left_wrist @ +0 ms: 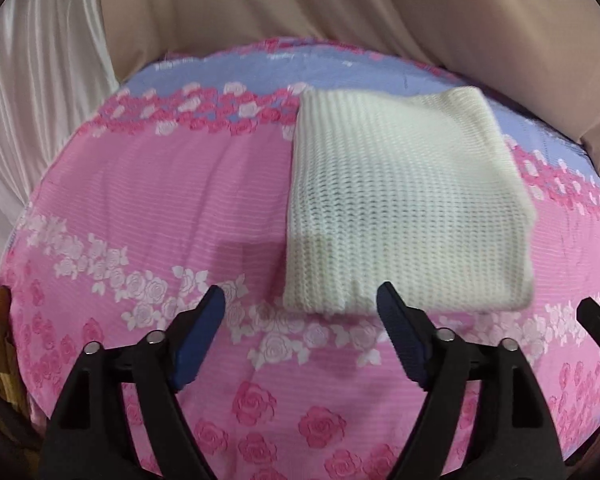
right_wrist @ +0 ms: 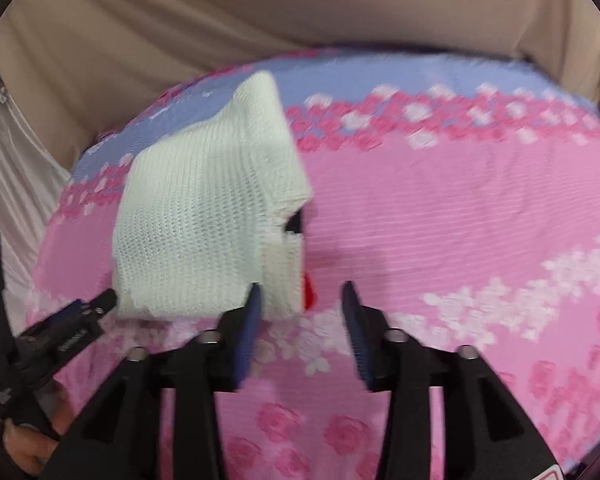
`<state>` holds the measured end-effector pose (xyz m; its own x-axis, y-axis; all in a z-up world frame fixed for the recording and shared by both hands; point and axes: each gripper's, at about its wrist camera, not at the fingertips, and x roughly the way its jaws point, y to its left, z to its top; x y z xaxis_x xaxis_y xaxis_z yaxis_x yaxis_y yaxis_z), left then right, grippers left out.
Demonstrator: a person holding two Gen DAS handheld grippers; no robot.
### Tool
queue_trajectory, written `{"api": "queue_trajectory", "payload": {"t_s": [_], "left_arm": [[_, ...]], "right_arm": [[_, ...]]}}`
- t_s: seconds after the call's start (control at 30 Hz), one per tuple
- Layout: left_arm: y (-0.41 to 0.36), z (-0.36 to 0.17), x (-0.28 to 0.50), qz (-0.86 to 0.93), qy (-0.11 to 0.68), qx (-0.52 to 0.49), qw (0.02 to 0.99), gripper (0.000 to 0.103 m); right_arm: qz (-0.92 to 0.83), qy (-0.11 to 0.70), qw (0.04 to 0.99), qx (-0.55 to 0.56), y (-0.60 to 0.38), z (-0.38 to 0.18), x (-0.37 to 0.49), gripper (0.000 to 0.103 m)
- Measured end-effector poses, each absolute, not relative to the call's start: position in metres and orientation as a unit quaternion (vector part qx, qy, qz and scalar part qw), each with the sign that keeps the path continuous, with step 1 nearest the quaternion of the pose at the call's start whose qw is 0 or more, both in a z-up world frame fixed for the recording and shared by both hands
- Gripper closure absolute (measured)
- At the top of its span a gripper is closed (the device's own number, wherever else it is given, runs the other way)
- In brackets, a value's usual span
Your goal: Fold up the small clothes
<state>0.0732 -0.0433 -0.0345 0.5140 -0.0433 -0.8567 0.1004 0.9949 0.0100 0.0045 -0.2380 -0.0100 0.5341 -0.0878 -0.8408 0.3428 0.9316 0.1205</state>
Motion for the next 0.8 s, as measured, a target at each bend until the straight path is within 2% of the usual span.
{"api": "queue_trajectory", "payload": {"t_s": [0.03, 0.07, 0.37, 0.8], "left_arm": [[-0.045, -0.03, 0.066, -0.038, 0.484, 0.031, 0.874, 0.014], [-0.045, -0.027, 0.059, -0.037, 0.477, 0.03, 0.877, 0.014], [-0.067, -0.023, 0.005, -0.051, 0.449, 0.062, 0.89, 0.013], [-0.075, -0.021, -0.015, -0.048, 0.433, 0.079, 0.897, 0.013]], "right_arm": [[-0.138, 0.456, 0.869, 0.132, -0.237, -0.006, -0.005, 0.036], [-0.148, 0.447, 0.873, 0.127, -0.238, -0.003, -0.017, 0.034], [-0.152, 0.451, 0.875, 0.087, -0.212, -0.015, -0.057, 0.032], [-0.144, 0.444, 0.88, 0.088, -0.195, -0.011, -0.073, 0.03]]}}
